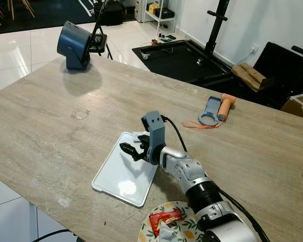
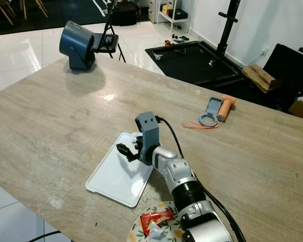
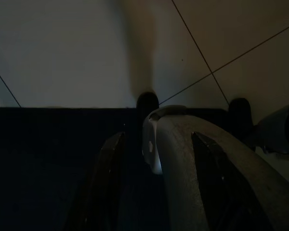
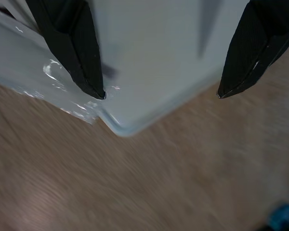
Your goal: Restocking fridge
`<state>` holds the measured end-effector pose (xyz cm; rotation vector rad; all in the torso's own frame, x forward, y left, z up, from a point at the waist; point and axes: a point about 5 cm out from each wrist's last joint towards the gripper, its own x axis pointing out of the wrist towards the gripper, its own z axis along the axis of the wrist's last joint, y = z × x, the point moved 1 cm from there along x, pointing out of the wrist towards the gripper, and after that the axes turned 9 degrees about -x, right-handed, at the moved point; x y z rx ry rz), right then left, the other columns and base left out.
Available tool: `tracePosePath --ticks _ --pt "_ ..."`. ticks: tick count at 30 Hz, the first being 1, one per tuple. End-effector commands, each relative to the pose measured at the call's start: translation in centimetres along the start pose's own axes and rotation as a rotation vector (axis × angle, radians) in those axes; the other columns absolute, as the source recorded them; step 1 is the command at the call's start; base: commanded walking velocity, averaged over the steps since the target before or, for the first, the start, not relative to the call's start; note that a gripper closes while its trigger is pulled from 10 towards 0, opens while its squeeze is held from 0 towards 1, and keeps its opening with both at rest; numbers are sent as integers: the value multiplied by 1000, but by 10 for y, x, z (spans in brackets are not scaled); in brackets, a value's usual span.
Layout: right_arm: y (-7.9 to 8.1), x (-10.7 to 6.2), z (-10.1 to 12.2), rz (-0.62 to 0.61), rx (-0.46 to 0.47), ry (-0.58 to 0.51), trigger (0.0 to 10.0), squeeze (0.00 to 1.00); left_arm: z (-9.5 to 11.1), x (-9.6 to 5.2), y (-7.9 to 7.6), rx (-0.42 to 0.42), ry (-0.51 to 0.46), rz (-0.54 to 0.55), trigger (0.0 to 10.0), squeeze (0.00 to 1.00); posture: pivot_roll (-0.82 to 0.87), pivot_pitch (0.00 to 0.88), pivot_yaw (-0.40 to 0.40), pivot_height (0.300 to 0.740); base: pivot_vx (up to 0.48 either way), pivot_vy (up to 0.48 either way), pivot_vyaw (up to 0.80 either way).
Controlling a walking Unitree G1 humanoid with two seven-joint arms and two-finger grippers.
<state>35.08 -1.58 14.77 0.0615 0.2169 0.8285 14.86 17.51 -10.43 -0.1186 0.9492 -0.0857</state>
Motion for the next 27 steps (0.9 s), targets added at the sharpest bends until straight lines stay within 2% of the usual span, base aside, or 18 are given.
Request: tracePosePath --ticks 1,5,8,10,12,14,16,19,20,22,23,25,26,27 --pt "8 2 9 61 23 -36 10000 1000 -51 -12 -8 -34 188 -13 10000 0 -29 174 -80 740 0 0 0" --pt "6 1 15 67 43 -70 10000 1000 -51 -12 -7 -34 190 -12 10000 0 -27 174 -80 740 0 0 0" --pt "-2 3 18 -3 15 -80 10000 1000 -51 -13 -7 -34 190 -12 10000 0 -27 175 -81 740 0 0 0" --pt "-7 4 18 -63 -38 -67 10000 1000 -51 -13 -7 -34 190 -12 10000 0 -27 175 -81 740 0 0 0" --pt "-10 6 14 -115 -191 -25 10000 1000 -51 -13 -7 -34 190 -13 10000 0 -26 177 -81 740 0 0 0" --pt "-10 6 14 -115 -191 -25 10000 1000 -51 -13 -7 -34 190 -13 10000 0 -26 177 -81 740 0 0 0" --pt "-8 7 6 -130 -301 26 10000 1000 -52 -13 -7 -34 190 -14 10000 0 -24 178 -80 740 0 0 0" --pt "-5 7 2 -113 -316 46 10000 1000 -52 -13 -7 -34 190 -13 10000 0 -22 179 -79 740 0 0 0" --pt "-4 7 1 -100 -320 51 10000 918 -52 -13 -7 -34 190 -12 10000 0 -22 179 -79 740 0 0 0" --pt "-3 7 0 -92 -322 54 10000 918 -52 -13 -6 -33 191 -11 10000 0 -22 179 -79 740 0 0 0" --pt "-4 7 -1 -97 -327 58 10000 847 -52 -13 -6 -33 191 -11 10000 0 -22 179 -79 740 0 0 0" --pt "-5 7 -2 -103 -330 59 10000 847 -52 -13 -6 -32 191 -10 10000 0 -22 179 -79 740 0 0 0" --pt "-7 7 -2 -118 -339 66 10000 769 -52 -13 -6 -32 192 -10 10000 0 -24 179 -76 740 0 0 0" --pt "-9 7 -3 -130 -349 70 10000 769 -52 -13 -5 -32 192 -10 10000 0 -24 179 -76 740 0 0 0"
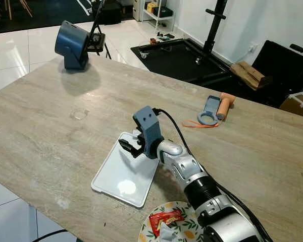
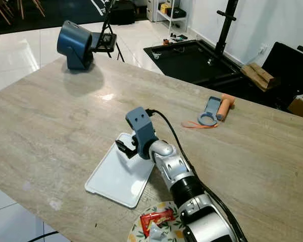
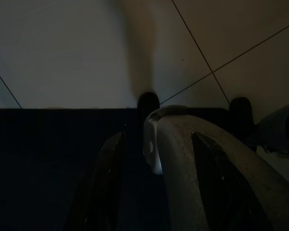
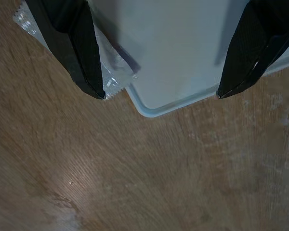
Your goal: Restocking fridge
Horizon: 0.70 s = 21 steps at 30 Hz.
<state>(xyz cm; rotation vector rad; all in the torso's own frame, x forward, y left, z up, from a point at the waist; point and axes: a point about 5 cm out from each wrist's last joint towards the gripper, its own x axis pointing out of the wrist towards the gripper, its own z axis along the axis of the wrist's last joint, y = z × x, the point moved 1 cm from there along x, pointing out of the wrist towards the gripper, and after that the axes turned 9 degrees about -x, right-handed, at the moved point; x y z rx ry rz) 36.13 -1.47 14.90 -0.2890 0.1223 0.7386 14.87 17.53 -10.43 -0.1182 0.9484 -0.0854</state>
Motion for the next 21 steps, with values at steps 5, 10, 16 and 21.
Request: tracePosePath --ticks 5,10,16,21 --pt "-5 1 -20 -67 -53 112 10000 0 -52 -13 -6 -32 191 -12 10000 0 -24 179 -76 740 0 0 0" --pt "-11 0 -29 -114 -54 182 10000 0 -52 -13 -7 -33 190 -14 10000 0 -23 181 -77 740 0 0 0" --pt "-22 -2 -30 -161 -40 199 10000 0 -52 -13 -7 -31 192 -14 10000 0 -24 181 -76 740 0 0 0" --pt "-23 -2 -32 -163 -42 210 10000 0 -52 -13 -6 -31 192 -11 10000 0 -24 181 -76 740 0 0 0"
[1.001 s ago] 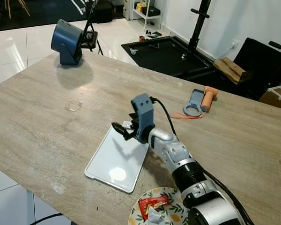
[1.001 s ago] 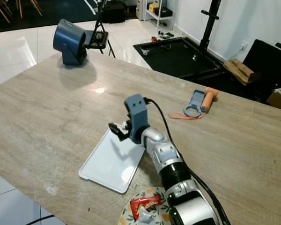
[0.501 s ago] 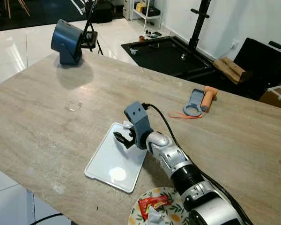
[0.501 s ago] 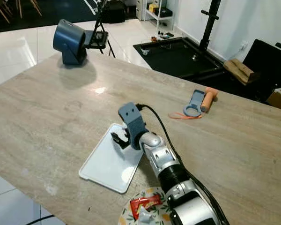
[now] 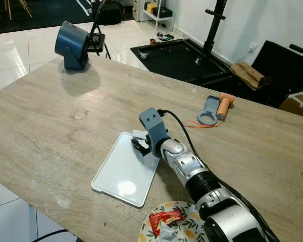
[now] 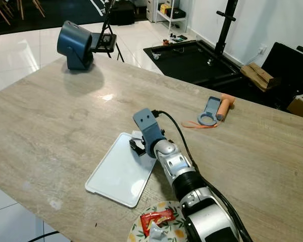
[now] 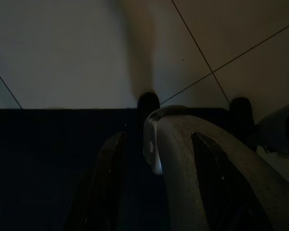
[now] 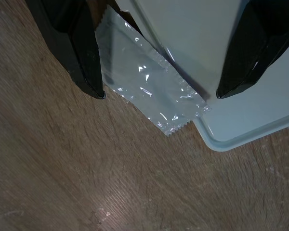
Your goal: Restocking fridge
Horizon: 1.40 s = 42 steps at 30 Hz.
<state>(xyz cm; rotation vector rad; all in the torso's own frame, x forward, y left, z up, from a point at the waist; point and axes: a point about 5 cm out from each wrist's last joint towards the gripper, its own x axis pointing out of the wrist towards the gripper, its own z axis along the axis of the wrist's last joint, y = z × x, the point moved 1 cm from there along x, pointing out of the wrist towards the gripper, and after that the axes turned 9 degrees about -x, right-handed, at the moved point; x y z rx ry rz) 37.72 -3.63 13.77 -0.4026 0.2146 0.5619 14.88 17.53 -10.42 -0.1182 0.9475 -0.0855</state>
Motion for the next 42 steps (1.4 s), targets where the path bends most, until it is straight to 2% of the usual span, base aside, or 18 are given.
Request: tracePosePath --ticks 1,2,3,4,5,6,7,8,30,32,33,37,40,42 --pt "2 0 -15 2 11 66 10000 0 -52 -13 -6 -31 193 -11 10000 0 -24 181 -76 740 0 0 0" --pt "3 0 -16 6 6 70 10000 0 -52 -13 -6 -31 193 -11 10000 0 -22 178 -80 740 0 0 0" --pt "5 0 -17 20 2 75 9137 0 -52 -13 -6 -32 192 -12 10000 0 -22 178 -80 740 0 0 0" --pt "5 0 -17 20 2 75 9137 0 -52 -13 -6 -32 192 -12 10000 0 -22 178 -80 740 0 0 0" --pt "6 0 -18 29 3 81 6471 0 -52 -13 -6 -32 192 -12 10000 0 -22 178 -80 740 0 0 0" --pt "7 0 -19 34 3 84 510 0 -52 -13 -7 -32 192 -13 10000 0 -22 178 -80 740 0 0 0" --pt "7 0 -19 34 3 84 510 0 -52 -13 -7 -32 192 -13 10000 0 -22 178 -80 740 0 0 0" --pt "7 0 -20 38 4 90 0 0 -52 -13 -7 -31 192 -13 10000 0 -24 176 -81 740 0 0 0" --pt "5 -1 -24 50 35 110 0 0 -53 -13 -8 -33 194 -13 10000 0 -26 177 -82 740 0 0 0" --pt "4 -1 -20 66 109 72 0 0 -52 -13 -8 -32 193 -14 10000 0 -26 173 -78 740 0 0 0" --pt "4 -1 -20 66 109 72 0 0 -52 -13 -8 -32 193 -14 10000 0 -26 173 -78 740 0 0 0" --pt "1 -3 -3 138 291 -42 0 0 -49 -12 -7 -30 188 -13 10000 0 -26 166 -74 740 0 0 0" --pt "1 -3 -1 146 303 -54 0 0 -49 -12 -7 -29 187 -13 10000 0 -26 166 -74 740 0 0 0" --pt "-2 -5 7 171 354 -108 0 0 -48 -11 -6 -27 185 -12 10000 0 -26 160 -72 740 0 0 0"
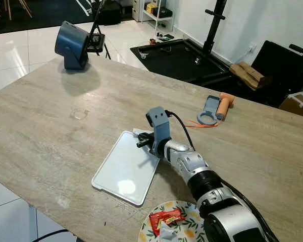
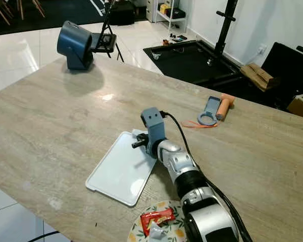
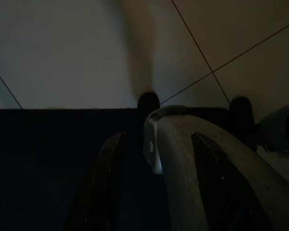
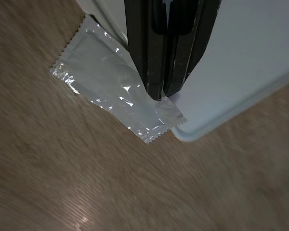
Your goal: Restocking fridge
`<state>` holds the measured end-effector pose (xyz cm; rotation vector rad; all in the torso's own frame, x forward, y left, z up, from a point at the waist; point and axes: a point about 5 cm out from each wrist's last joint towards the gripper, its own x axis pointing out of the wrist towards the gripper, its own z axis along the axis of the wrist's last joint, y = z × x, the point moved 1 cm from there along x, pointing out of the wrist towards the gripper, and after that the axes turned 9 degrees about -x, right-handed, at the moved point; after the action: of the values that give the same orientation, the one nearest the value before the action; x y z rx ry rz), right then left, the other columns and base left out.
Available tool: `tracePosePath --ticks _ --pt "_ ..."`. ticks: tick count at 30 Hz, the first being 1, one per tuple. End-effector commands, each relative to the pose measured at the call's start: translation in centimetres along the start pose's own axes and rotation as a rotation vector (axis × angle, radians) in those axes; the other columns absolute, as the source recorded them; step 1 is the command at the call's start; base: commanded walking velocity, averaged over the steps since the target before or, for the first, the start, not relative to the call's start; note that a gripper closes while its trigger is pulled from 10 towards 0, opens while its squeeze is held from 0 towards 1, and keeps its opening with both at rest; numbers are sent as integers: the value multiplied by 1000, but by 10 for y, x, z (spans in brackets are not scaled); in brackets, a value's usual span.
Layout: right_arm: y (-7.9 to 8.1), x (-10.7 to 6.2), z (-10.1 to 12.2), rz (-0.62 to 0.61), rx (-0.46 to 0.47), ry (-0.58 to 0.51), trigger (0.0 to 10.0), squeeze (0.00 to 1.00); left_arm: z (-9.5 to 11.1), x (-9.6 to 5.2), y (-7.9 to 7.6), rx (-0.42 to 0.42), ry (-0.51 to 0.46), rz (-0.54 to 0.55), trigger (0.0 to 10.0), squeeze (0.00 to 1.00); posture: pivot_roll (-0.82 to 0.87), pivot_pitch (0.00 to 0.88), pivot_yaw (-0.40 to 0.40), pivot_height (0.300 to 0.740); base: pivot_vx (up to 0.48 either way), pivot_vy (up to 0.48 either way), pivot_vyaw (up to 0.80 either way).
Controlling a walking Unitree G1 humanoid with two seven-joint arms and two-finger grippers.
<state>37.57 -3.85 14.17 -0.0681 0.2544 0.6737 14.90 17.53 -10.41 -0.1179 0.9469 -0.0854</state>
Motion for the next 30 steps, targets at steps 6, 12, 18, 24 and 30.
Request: tracePosePath --ticks 6,12,18,24,30 --pt "2 -4 19 72 112 -123 0 0 -45 -10 -6 -25 179 -13 10000 0 -23 154 -69 740 0 0 0" --pt "5 -18 42 231 194 -288 0 0 -40 -8 -6 -25 168 -13 10000 0 -20 142 -65 740 0 0 0" --pt "3 -25 34 234 55 -252 10000 0 -38 -8 -5 -27 162 -10 10000 0 -24 136 -60 740 0 0 0" --pt "13 -20 12 221 -61 -150 10000 1000 -37 -7 -5 -20 162 -13 10000 0 -29 133 -58 740 0 0 0" --pt "30 -18 4 258 -59 -129 10000 1000 -36 -7 -7 -20 160 -18 10000 0 -24 141 -59 740 0 0 0"
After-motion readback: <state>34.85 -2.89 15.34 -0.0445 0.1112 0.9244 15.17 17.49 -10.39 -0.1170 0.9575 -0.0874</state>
